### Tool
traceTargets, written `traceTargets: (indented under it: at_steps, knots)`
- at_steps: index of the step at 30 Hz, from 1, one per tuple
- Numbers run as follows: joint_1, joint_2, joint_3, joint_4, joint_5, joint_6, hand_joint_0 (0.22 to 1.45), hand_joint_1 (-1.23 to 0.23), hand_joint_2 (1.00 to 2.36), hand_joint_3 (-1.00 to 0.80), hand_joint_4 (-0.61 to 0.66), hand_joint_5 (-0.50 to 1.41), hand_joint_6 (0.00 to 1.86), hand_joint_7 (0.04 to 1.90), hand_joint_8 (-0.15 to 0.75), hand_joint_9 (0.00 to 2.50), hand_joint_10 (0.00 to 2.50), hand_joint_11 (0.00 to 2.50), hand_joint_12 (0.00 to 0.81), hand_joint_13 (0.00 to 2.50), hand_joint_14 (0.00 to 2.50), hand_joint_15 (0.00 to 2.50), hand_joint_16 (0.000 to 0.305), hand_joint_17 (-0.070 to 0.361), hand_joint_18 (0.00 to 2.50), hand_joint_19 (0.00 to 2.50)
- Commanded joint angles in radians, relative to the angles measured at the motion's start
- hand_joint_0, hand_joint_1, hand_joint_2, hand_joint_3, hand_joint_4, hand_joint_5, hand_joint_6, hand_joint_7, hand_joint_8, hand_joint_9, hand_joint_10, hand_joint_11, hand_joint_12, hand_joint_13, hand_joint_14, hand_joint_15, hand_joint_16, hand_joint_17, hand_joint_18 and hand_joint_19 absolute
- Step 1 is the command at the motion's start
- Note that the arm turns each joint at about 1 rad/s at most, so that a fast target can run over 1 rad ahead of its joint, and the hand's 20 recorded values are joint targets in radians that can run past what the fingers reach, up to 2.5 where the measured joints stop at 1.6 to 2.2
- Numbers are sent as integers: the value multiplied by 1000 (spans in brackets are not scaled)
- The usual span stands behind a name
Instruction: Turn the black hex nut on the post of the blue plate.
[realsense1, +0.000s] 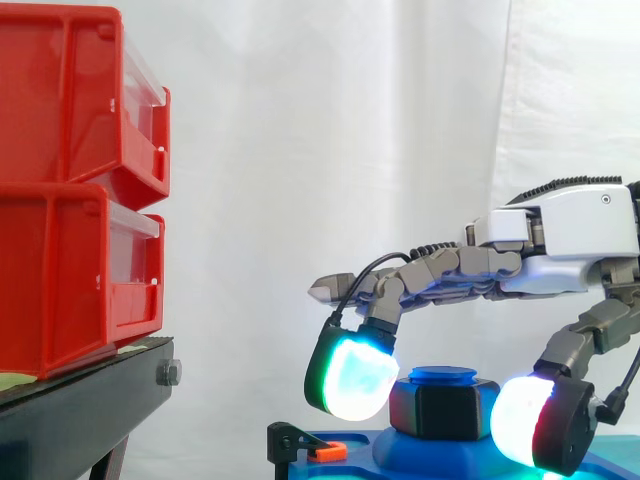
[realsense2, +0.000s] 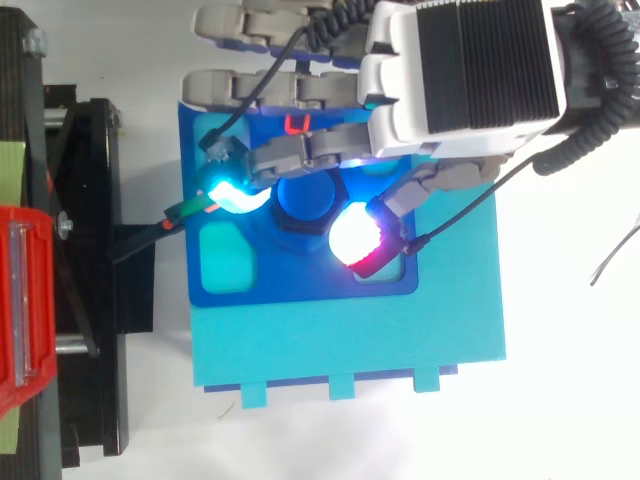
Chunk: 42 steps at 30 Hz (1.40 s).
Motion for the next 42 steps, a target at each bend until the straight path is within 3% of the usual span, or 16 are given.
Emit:
traceTargets:
  at_steps: [1,18,28,42]
  knots:
    - [-4,0,0,-8,-2,0,432,-706,1000,-500,-28,-300,501,805,68,0,0,0,266,0,0,48,37,83,0,165]
    - [-18,1,5,-9,-37,-7,401,-677,1000,-500,-1,-300,501,814,83,0,0,0,280,0,0,63,40,89,13,171]
    - [-33,1,17,-71,-54,-30,398,-675,1000,-500,4,-300,501,816,85,0,0,0,282,0,0,60,40,90,18,171]
    - [-41,3,34,-118,-54,-60,399,-685,1000,-500,10,-300,501,823,81,0,0,0,276,0,0,55,39,88,23,168]
